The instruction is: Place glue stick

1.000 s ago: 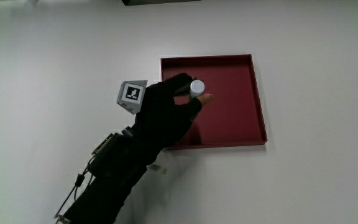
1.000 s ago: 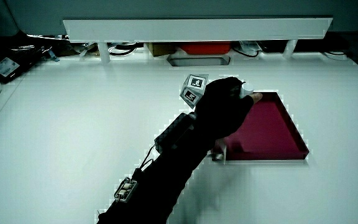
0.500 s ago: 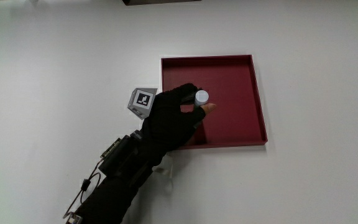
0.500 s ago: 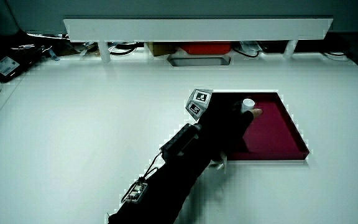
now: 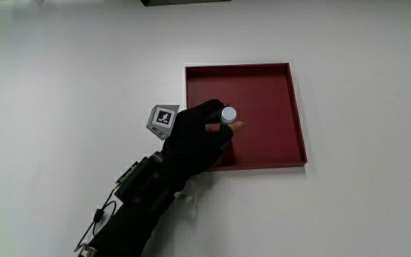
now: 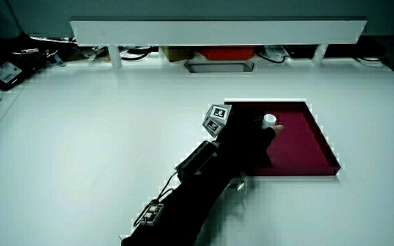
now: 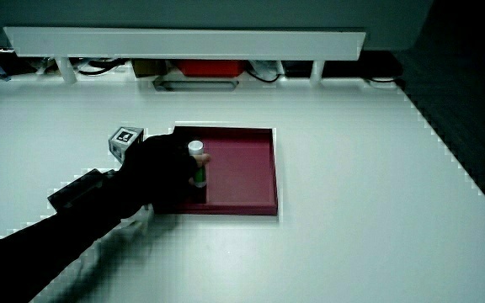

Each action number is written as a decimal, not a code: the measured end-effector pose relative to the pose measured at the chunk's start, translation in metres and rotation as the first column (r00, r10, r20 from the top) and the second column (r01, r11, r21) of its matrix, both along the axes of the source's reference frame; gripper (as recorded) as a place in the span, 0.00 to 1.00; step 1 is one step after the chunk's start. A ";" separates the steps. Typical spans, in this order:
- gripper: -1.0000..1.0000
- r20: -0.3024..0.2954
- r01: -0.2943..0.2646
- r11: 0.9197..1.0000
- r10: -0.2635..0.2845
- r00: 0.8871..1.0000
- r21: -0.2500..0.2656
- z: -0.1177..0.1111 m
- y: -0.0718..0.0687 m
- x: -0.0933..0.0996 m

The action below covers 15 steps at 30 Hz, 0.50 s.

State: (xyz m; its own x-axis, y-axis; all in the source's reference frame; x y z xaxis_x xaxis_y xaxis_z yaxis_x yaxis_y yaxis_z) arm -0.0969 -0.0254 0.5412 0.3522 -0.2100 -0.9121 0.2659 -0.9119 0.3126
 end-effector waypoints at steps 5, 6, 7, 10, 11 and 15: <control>0.40 0.015 0.001 1.000 -0.001 1.000 -0.003 0.000 0.000 0.000; 0.39 0.004 0.001 1.000 -0.001 1.000 0.003 0.000 0.000 0.000; 0.37 0.016 0.000 1.000 0.000 1.000 -0.004 -0.001 0.000 0.000; 0.33 0.003 0.004 1.000 -0.004 1.000 0.021 0.003 0.000 0.000; 0.31 0.000 0.009 1.000 -0.009 1.000 0.005 0.002 0.001 0.000; 0.26 0.006 0.027 0.999 -0.027 1.000 -0.022 0.001 0.003 0.000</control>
State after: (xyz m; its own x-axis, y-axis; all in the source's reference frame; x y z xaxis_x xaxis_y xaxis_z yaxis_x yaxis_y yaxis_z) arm -0.0969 -0.0225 0.5418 0.3512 -0.2391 -0.9053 0.2397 -0.9117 0.3338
